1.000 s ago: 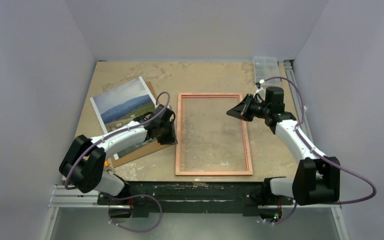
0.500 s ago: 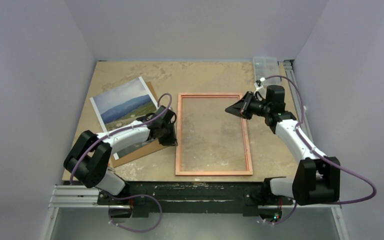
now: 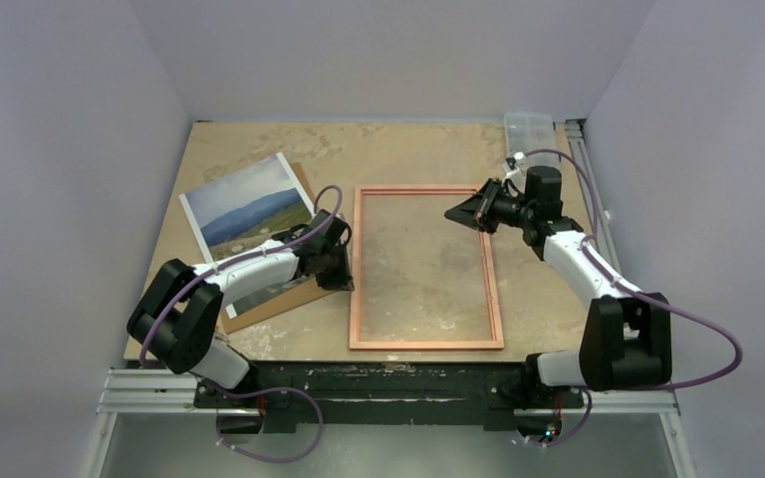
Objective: Put the photo into the frame
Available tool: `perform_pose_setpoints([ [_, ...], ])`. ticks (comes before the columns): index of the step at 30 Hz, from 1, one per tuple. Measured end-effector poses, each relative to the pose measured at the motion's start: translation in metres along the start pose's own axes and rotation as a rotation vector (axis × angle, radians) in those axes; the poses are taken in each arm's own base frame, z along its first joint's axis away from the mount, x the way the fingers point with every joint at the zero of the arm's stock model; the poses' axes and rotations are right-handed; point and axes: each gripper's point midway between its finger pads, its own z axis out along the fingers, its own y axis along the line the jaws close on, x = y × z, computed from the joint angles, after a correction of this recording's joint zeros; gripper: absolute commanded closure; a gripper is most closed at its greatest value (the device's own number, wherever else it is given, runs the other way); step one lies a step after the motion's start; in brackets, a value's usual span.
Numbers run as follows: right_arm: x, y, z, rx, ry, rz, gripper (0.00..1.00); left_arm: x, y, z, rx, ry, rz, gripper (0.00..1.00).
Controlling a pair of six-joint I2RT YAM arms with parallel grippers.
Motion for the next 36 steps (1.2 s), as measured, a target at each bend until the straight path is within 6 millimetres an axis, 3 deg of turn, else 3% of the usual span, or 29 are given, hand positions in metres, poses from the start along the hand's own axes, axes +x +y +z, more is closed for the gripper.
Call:
perform_pose_setpoints([
  [10, 0.001, -0.007, 0.004, 0.016, 0.009, 0.011, 1.00, 0.000, 0.000, 0.000, 0.001, 0.002, -0.001, 0.92],
  [23, 0.000, 0.012, -0.010, -0.008, -0.038, -0.034, 1.00, 0.000, 0.000, 0.000, -0.002, 0.005, -0.001, 0.93],
  [36, 0.007, -0.008, -0.005, 0.037, -0.024, 0.009, 1.00, 0.000, 0.000, 0.000, -0.003, 0.007, -0.001, 0.93],
])
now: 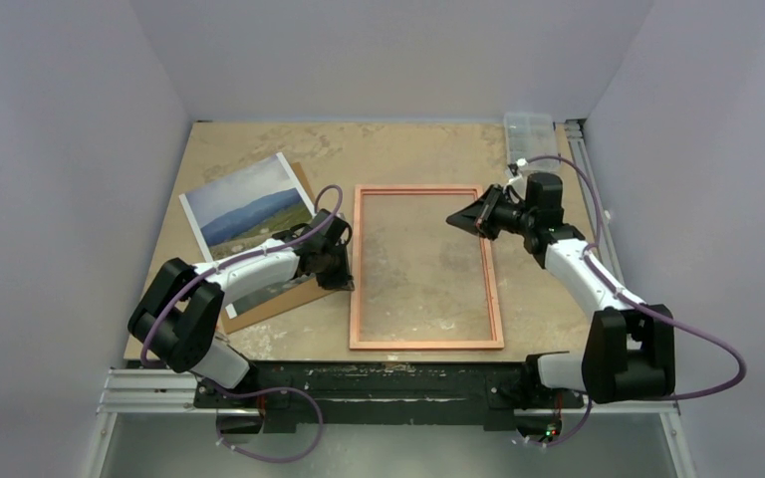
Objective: Put the photo into the frame
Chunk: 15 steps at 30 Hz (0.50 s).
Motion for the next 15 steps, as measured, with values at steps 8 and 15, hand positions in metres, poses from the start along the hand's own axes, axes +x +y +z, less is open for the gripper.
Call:
perform_pose_setpoints([
  [8, 0.0056, -0.0103, 0.0021, 0.016, 0.007, 0.029, 1.00, -0.0001, -0.0001, 0.0000, -0.001, 0.001, 0.000, 0.94],
  [15, 0.0070, -0.0105, 0.0014, 0.017, 0.007, 0.042, 1.00, -0.0001, -0.0001, 0.0000, -0.001, 0.001, 0.000, 0.94],
])
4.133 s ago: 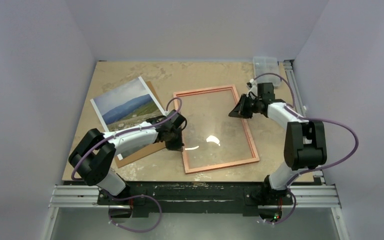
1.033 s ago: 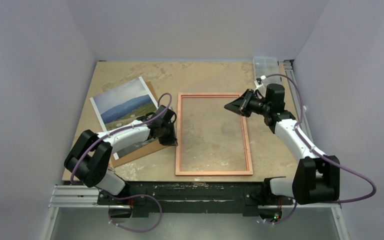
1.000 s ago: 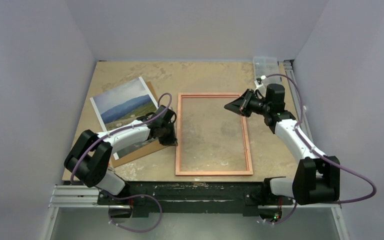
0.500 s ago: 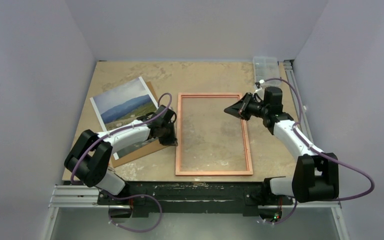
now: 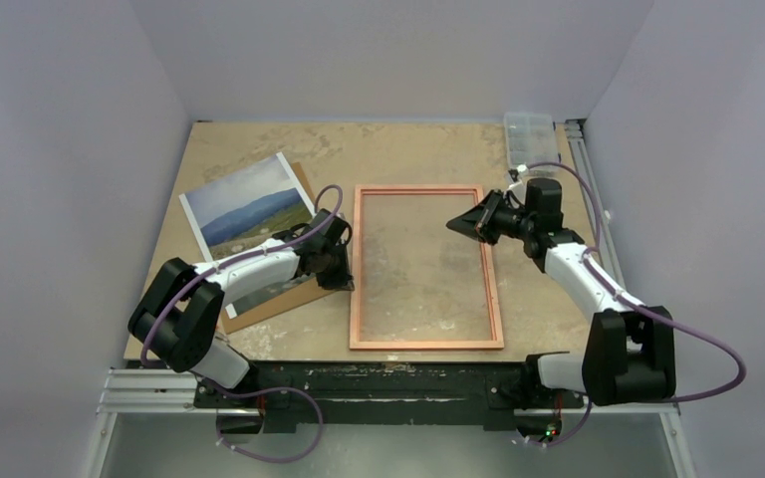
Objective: Put the photo into the frame
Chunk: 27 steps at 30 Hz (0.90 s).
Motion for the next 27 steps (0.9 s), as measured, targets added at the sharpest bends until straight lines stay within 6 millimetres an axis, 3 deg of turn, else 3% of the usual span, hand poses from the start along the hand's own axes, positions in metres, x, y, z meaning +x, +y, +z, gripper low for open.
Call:
perform_pose_setpoints([
  [13, 0.011, 0.003, -0.012, -0.016, -0.015, 0.009, 1.00, 0.000, 0.000, 0.000, -0.003, 0.003, 0.000, 0.94],
  [27, 0.015, 0.015, -0.012, -0.048, -0.014, 0.020, 1.00, 0.000, 0.000, 0.000, -0.007, 0.010, -0.001, 0.95],
])
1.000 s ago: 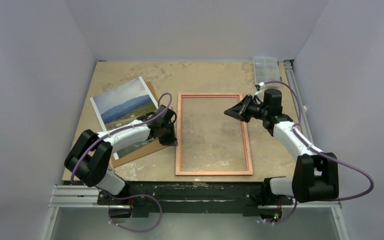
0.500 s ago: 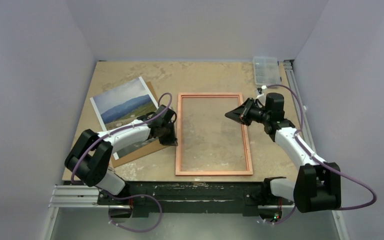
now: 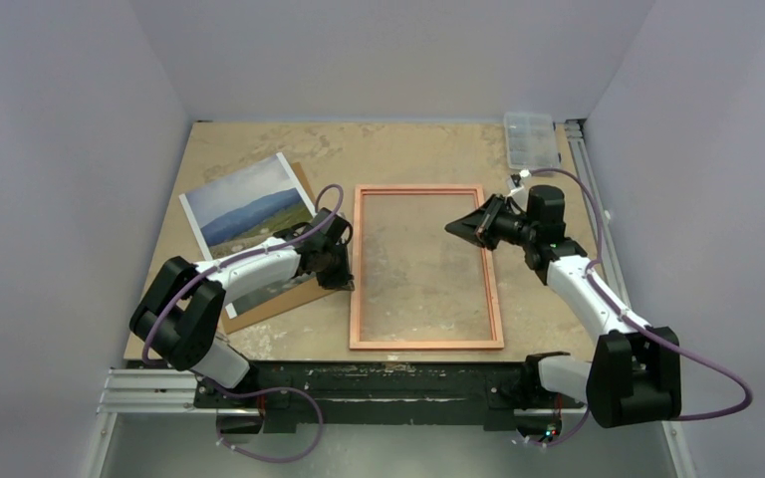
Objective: Put the photo into the frame
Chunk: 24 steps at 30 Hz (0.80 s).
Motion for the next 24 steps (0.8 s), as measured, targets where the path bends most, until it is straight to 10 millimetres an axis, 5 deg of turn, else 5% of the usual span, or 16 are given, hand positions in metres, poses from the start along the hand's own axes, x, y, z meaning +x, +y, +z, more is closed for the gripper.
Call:
perform_pose_setpoints([
  [24, 0.001, 0.015, 0.003, -0.025, 0.015, 0.002, 1.00, 0.000, 0.000, 0.000, 0.000, 0.000, 0.000, 0.96],
])
